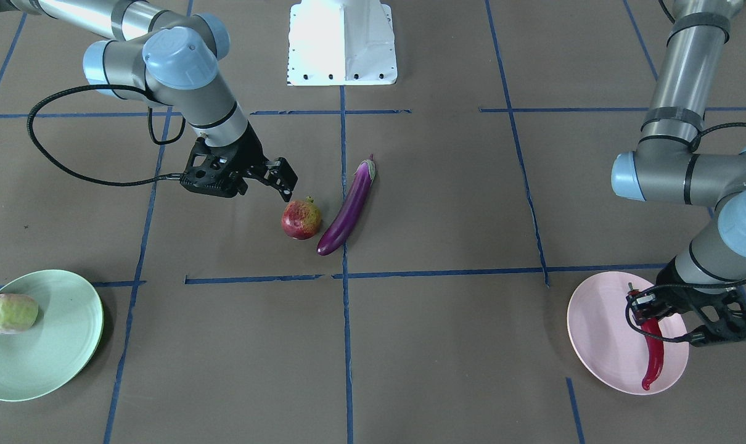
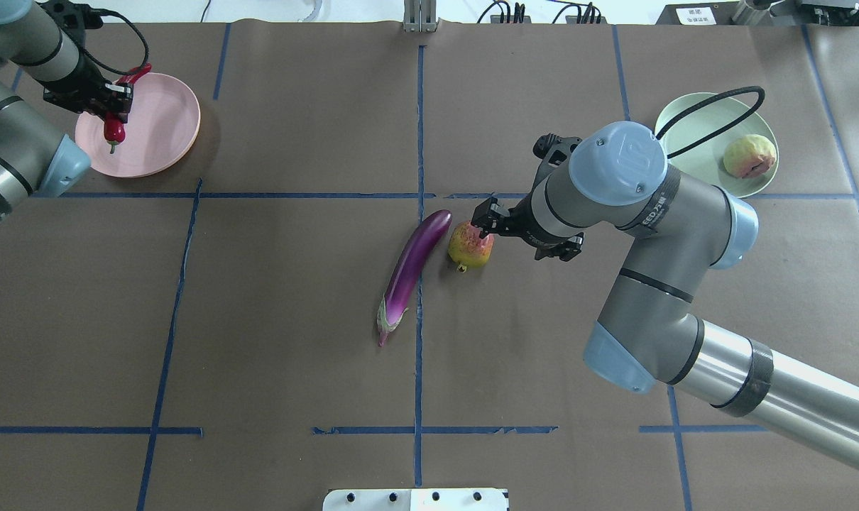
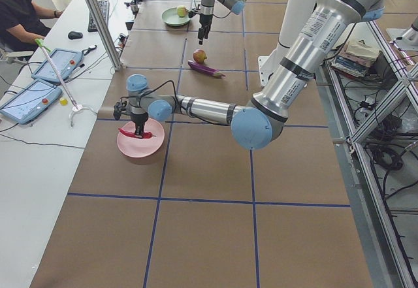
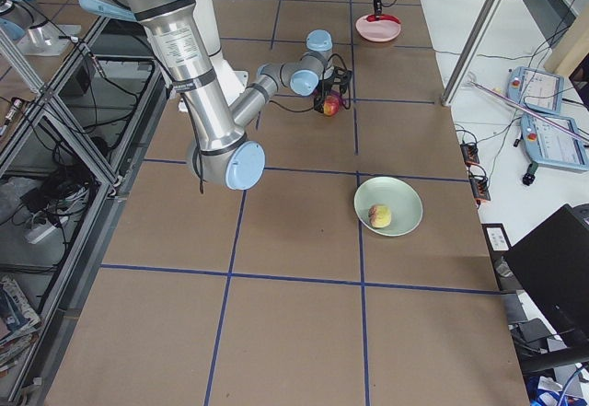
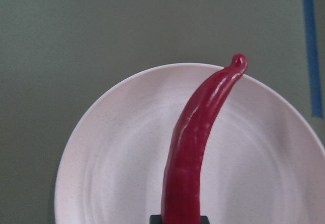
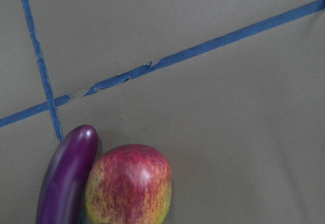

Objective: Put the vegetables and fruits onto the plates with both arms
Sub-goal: 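Grasp the pomegranate with the right gripper while the left gripper withdraws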

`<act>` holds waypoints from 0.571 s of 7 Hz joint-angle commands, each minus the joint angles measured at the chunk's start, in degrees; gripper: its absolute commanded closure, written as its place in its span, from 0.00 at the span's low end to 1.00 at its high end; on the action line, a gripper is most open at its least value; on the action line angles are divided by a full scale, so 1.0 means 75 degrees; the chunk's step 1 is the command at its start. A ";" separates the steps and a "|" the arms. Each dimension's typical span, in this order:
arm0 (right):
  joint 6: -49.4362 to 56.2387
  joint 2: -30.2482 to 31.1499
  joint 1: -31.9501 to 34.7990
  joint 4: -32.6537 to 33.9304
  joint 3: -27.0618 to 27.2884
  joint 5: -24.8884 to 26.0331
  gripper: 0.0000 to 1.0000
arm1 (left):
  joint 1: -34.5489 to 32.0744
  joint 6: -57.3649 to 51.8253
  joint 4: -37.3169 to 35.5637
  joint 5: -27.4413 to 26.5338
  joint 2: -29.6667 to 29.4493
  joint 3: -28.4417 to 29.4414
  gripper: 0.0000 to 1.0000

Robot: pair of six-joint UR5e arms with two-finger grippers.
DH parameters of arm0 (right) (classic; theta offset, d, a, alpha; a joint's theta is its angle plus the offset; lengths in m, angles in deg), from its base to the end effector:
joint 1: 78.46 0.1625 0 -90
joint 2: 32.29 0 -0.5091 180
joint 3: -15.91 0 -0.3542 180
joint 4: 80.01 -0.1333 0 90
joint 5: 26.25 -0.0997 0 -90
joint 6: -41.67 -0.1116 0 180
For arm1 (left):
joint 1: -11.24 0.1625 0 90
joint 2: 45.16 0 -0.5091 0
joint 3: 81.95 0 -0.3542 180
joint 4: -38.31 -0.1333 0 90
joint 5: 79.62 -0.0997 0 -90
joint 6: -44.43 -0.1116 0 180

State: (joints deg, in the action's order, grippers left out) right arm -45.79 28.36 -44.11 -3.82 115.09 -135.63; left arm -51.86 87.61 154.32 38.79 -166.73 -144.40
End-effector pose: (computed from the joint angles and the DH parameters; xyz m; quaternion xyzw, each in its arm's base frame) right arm -0.4996 -0.4580 0.3710 -0.0058 -0.4602 0.1710 0.8712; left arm 0.2702 -0.7099 0.6065 0.0695 0.3383 -0.0696 0.9359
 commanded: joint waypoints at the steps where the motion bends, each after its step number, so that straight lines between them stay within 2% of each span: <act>1: -0.0057 -0.0361 -0.0161 0.0001 -0.0481 0.0438 0.00 | -0.0012 -0.0026 0.0164 0.0009 -0.0068 0.0335 0.24; 2: -0.0277 -0.0723 -0.0207 0.0001 -0.0844 0.0451 0.00 | 0.0011 -0.0015 0.0373 0.0009 -0.0057 0.0335 0.06; 3: -0.0361 -0.0738 -0.0335 -0.0011 -0.0964 0.0509 0.00 | 0.0011 0.0055 0.0410 0.0021 -0.0069 0.0312 0.00; 4: -0.0478 -0.0889 -0.0337 0.0001 -0.1023 0.0533 0.00 | 0.0023 0.0067 0.0411 0.0021 -0.0069 0.0288 0.00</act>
State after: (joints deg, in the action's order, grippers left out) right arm -48.28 23.00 -46.26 -3.85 108.48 -131.99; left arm -51.78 87.86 157.11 38.91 -167.21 -142.09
